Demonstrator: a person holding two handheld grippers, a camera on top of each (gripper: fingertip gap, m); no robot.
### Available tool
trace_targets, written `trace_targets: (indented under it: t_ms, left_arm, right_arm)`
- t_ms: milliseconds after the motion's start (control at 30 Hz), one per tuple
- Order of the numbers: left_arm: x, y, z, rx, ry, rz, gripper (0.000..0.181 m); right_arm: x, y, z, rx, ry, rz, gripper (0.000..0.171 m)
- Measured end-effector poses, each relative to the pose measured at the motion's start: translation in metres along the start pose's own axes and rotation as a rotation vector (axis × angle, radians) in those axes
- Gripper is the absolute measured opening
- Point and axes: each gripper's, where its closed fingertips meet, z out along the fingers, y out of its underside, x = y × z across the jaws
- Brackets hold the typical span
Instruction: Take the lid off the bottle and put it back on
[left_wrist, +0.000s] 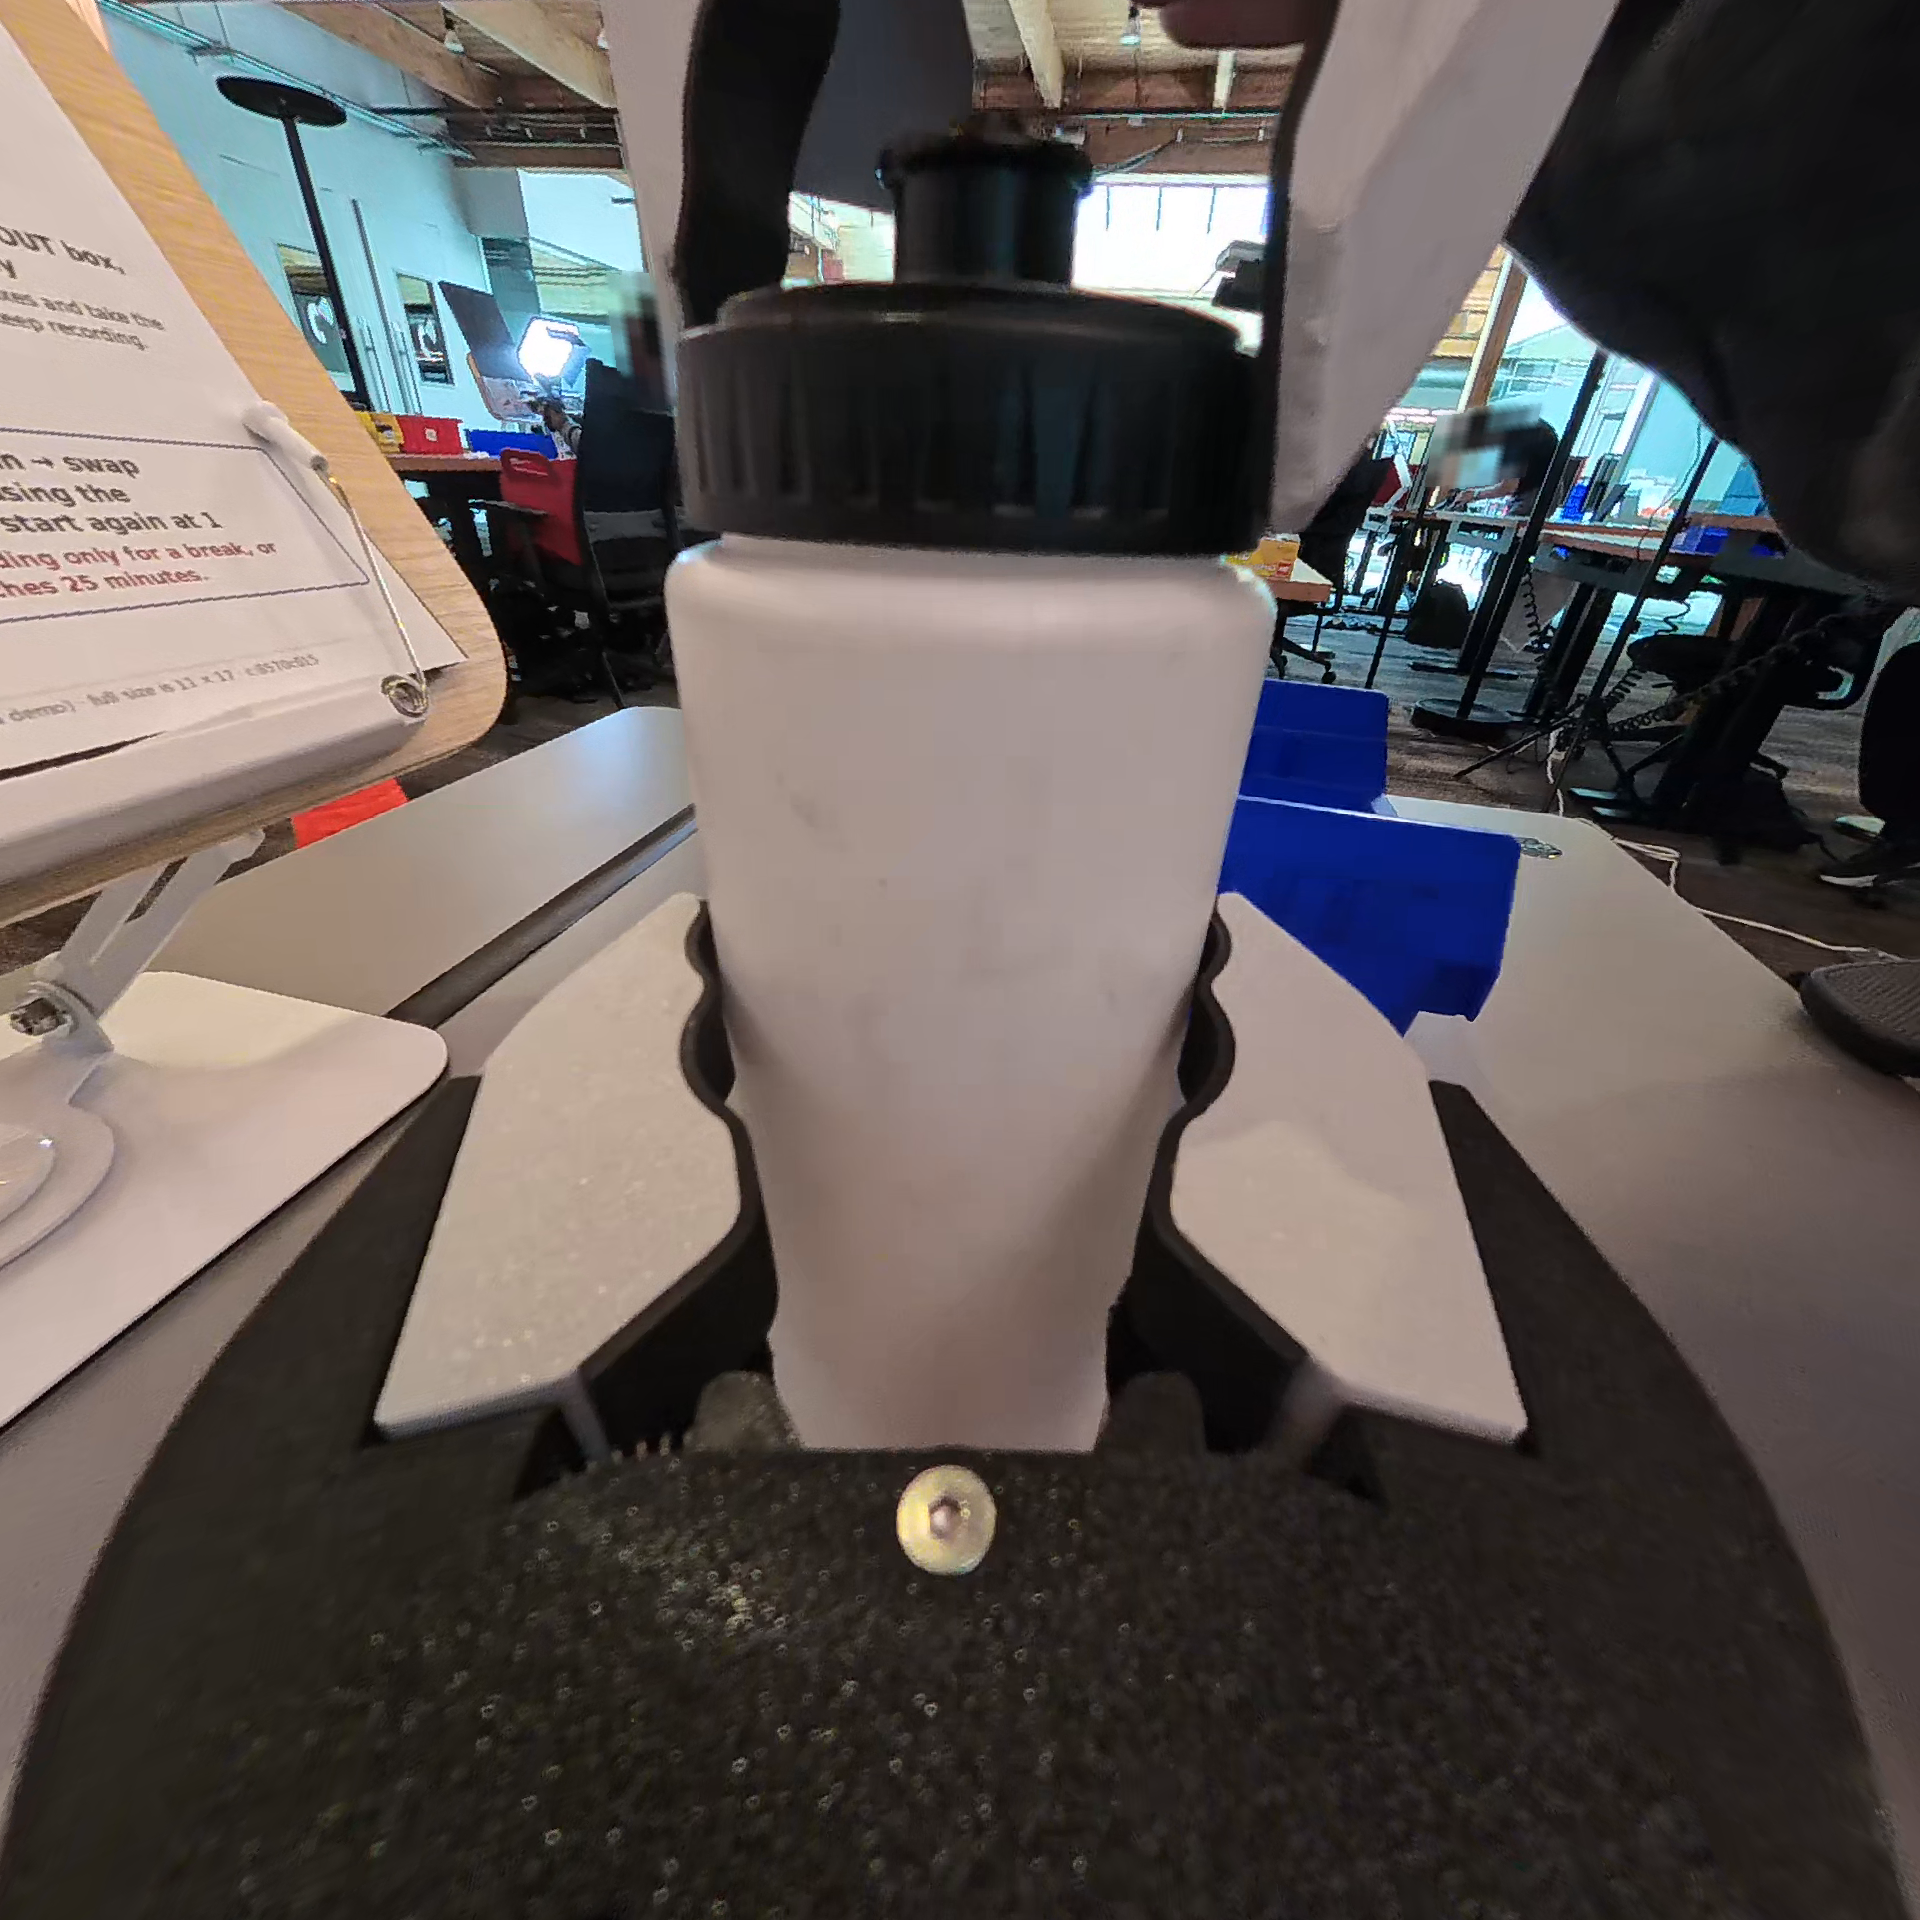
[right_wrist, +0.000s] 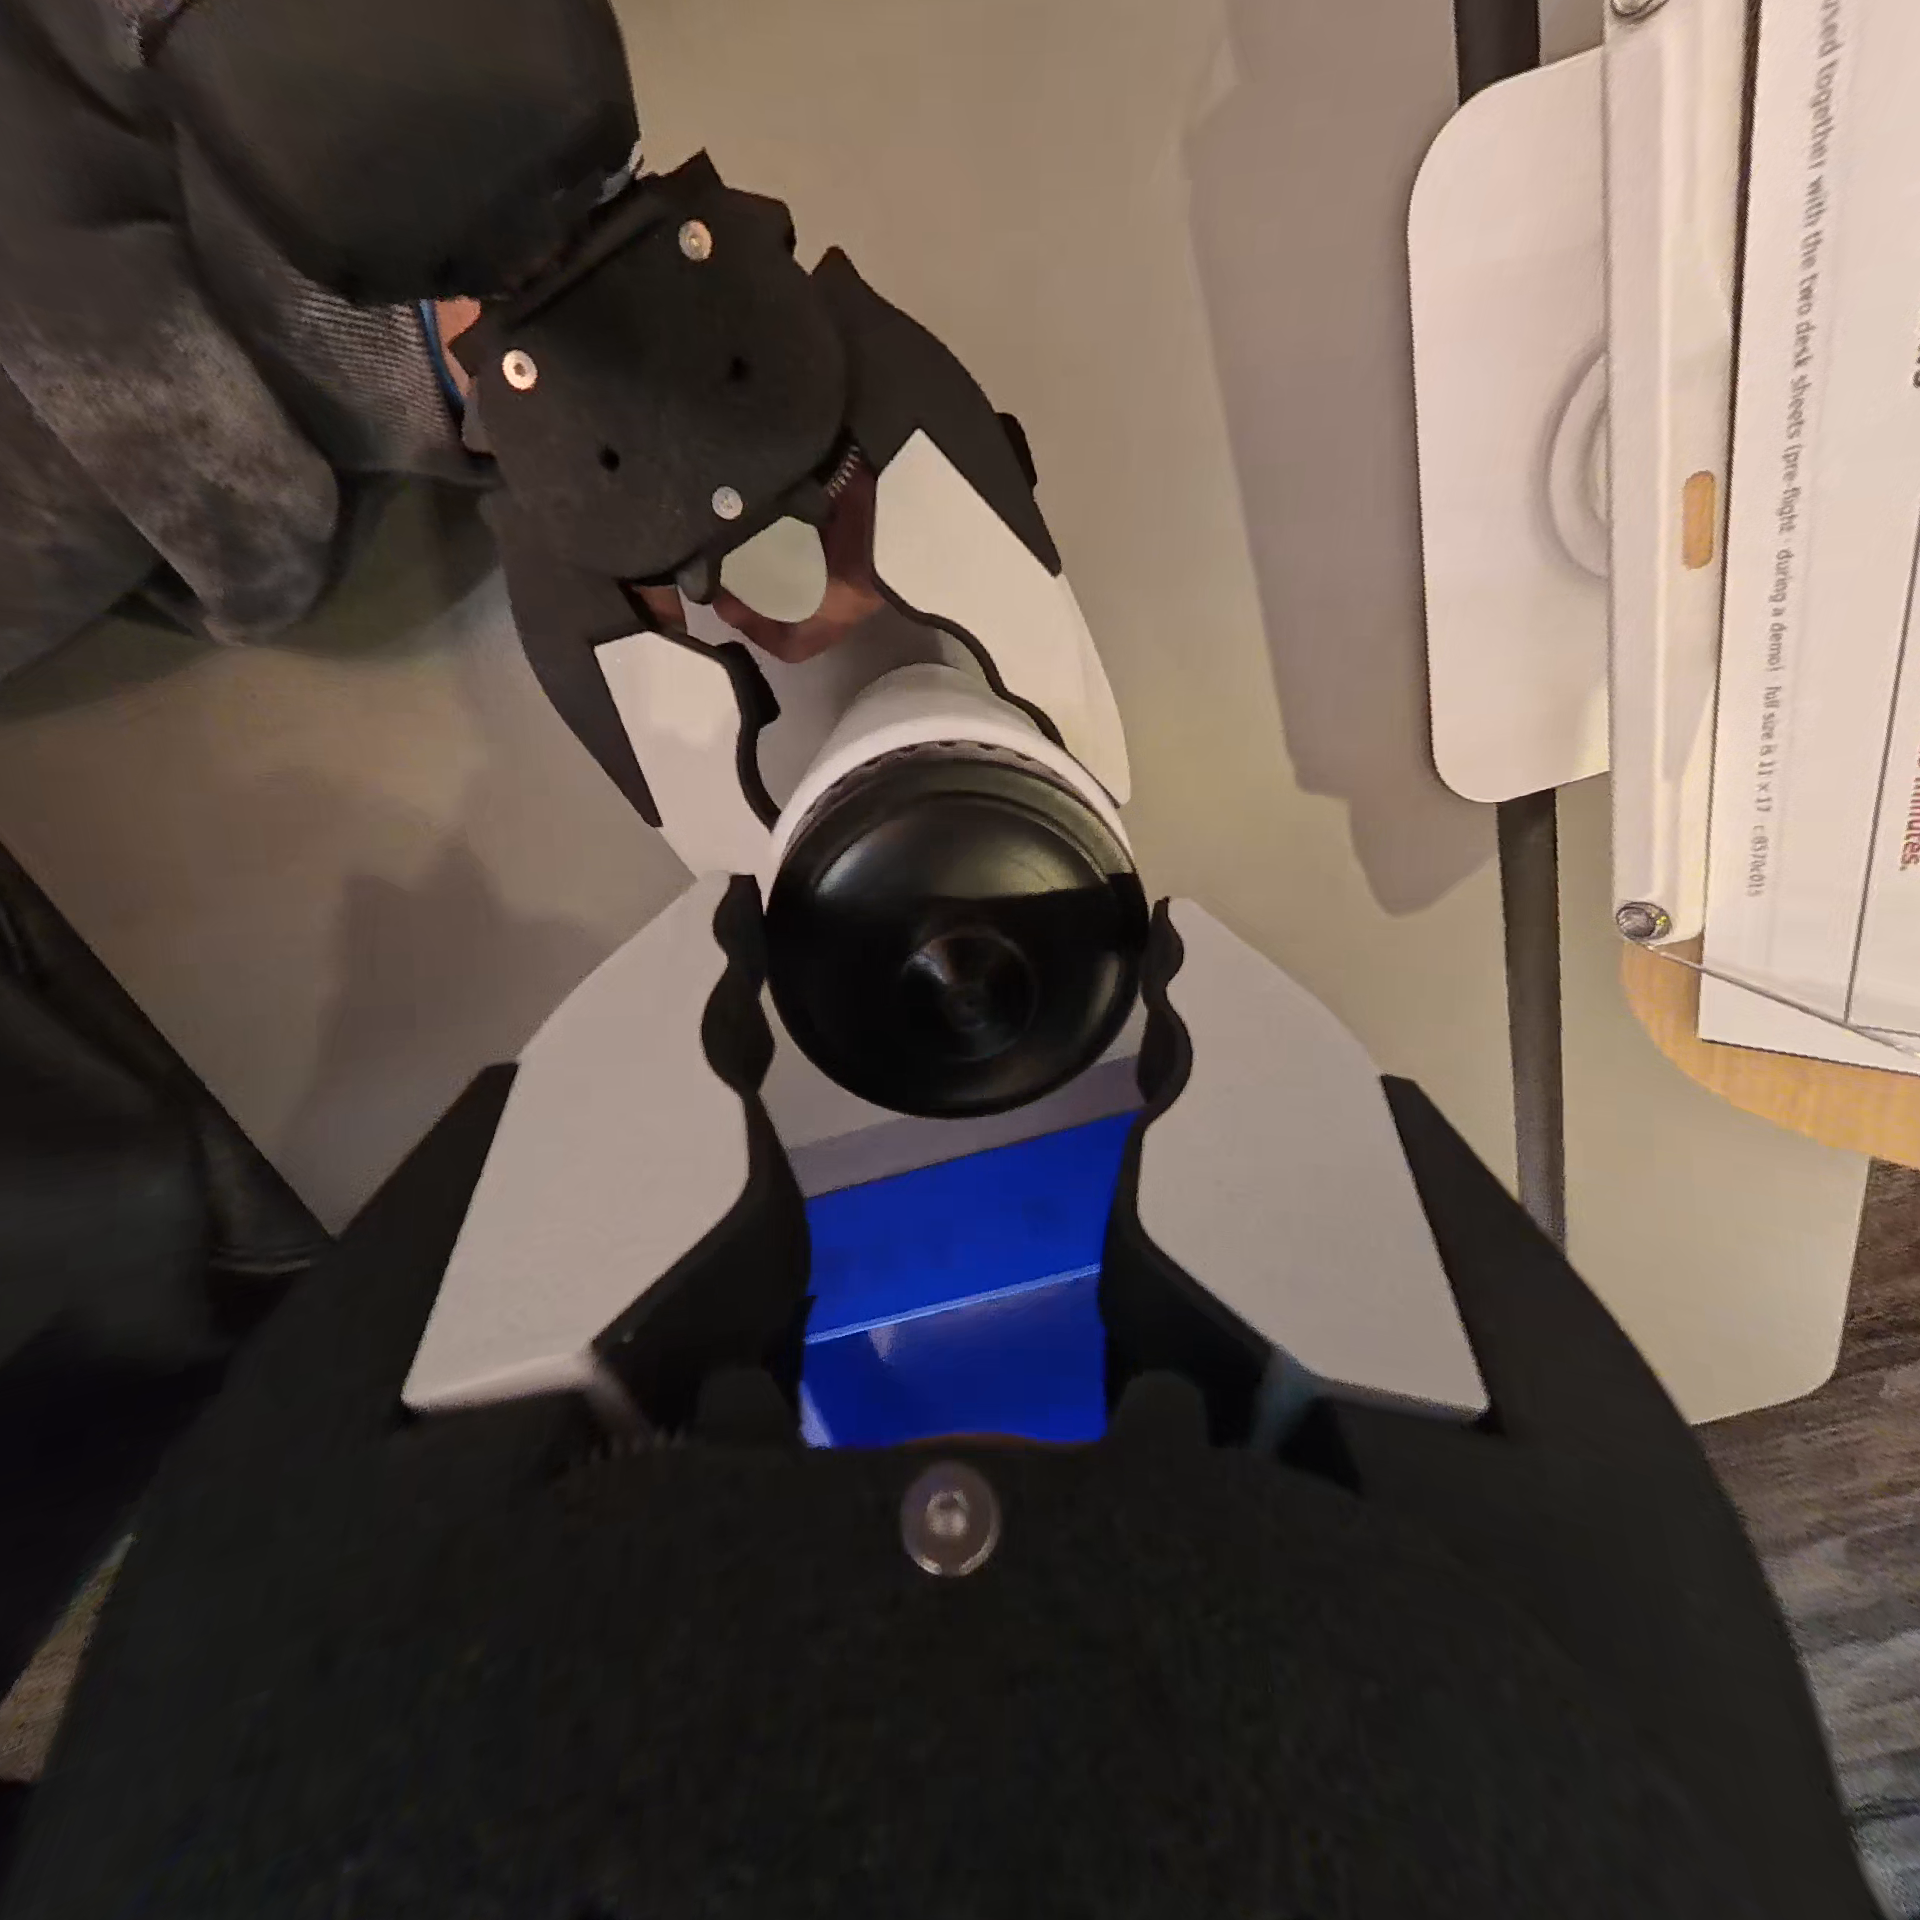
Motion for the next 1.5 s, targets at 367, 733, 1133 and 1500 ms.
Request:
trace_targets:
  t_ms: [367, 733, 1133, 1500]
  left_arm:
    - [0.001, 0.001, 0.002, -0.018, 0.004, 0.022, 0.085]
    - [0.001, 0.001, 0.003, -0.015, 0.017, 0.010, 0.085]
    - [-0.001, 0.001, 0.001, -0.018, 0.032, 0.003, 0.085]
    - [0.000, 0.001, 0.001, -0.007, 0.030, -0.008, 0.085]
  right_arm:
    - [-0.003, 0.005, -0.001, -0.085, -0.011, -0.320, 0.069]
    - [0.000, 0.007, -0.001, -0.222, -0.014, -1.072, 0.070]
    - [0.005, -0.002, -0.005, -0.460, 0.355, -1.981, 0.070]
    - [-0.004, 0.005, -0.028, -0.221, 0.589, -1.506, 0.106]
